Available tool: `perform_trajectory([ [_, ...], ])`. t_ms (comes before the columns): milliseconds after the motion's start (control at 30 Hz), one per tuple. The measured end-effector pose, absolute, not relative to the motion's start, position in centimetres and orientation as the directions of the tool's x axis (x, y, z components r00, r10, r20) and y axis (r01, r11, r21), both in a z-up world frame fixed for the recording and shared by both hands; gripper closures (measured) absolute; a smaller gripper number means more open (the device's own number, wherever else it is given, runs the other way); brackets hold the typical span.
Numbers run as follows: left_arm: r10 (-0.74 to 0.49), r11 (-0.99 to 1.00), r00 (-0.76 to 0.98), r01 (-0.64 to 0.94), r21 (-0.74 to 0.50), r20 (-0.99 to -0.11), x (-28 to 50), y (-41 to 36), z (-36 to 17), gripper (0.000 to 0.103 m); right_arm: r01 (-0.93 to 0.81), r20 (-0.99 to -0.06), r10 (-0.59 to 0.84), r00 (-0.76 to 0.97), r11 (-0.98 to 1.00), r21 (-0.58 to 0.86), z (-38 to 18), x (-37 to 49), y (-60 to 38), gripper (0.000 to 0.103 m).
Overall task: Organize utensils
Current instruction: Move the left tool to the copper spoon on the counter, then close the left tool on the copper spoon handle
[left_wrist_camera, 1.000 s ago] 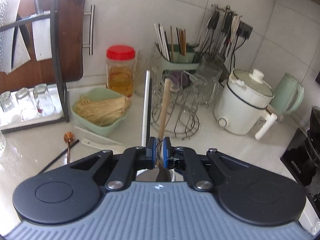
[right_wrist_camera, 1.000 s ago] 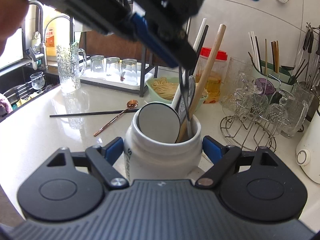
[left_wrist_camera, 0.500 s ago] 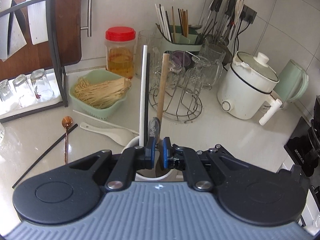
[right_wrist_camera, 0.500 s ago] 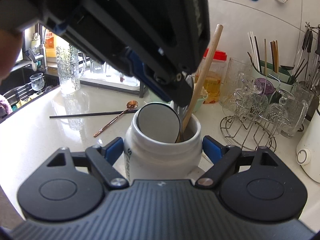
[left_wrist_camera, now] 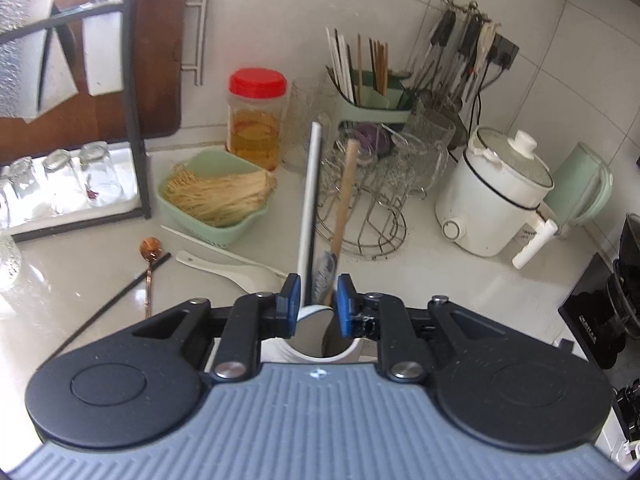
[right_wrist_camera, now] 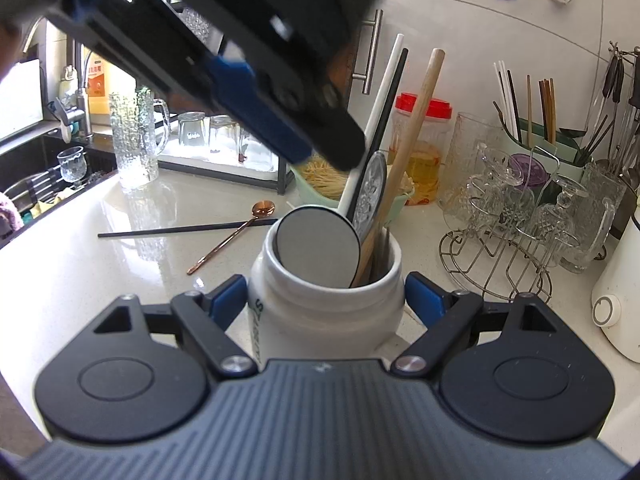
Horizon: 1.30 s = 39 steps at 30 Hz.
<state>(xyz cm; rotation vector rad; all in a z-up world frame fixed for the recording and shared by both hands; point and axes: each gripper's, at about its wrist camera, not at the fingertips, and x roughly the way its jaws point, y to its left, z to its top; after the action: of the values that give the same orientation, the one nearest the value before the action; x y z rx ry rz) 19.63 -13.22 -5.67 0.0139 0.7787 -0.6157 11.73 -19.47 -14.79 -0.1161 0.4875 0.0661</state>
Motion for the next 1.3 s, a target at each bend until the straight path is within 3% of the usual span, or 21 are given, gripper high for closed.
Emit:
perform_trajectory([
  [233,-0.477,0.861,0.605,0.466,-0.202,-0.638,20.0,-9.5,-4.4,0.068,-0.073,-0.473,0.037,0.880,0.996,-0.059,-14.5,12.0,-19.7,0.014],
  [300,-0.457,0.876,0.611,0.437,-0.205,-0.647,20.6,-8.4,-4.7,0.067,-0.085,-0.483,0.054,0.874,0.995,-0.042,-14.6,12.2,-19.7,0.006],
  [500,-0.392,0.912,0.616,0.359,-0.199,-0.684,23.1,-5.3,-6.7,0.065,-0.078,-0.489,0.049,0.871,0.996,-0.040,-14.5,12.5,-19.5,0.004],
  [667,-0.354,0.930,0.586,0.301,-0.209,-0.729,26.1,-2.7,-9.4,0.065,-0.076,-0.508,0.047,0.860,0.996,-0.038,-14.4,13.0,-19.5,0.005],
  [767,-0.348,0.934,0.565,0.277,-0.225,-0.748,28.1,-1.5,-10.8,0.065,-0.055,-0.517,0.029,0.855,0.998,-0.035,-14.5,13.5,-19.7,0.013],
  [1300,-0.363,0.922,0.437,0.293,-0.252,-0.823,35.8,-2.4,-16.6,0.065,0.005,-0.558,-0.016,0.830,1.000,-0.021,-14.4,13.2,-19.2,0.013],
])
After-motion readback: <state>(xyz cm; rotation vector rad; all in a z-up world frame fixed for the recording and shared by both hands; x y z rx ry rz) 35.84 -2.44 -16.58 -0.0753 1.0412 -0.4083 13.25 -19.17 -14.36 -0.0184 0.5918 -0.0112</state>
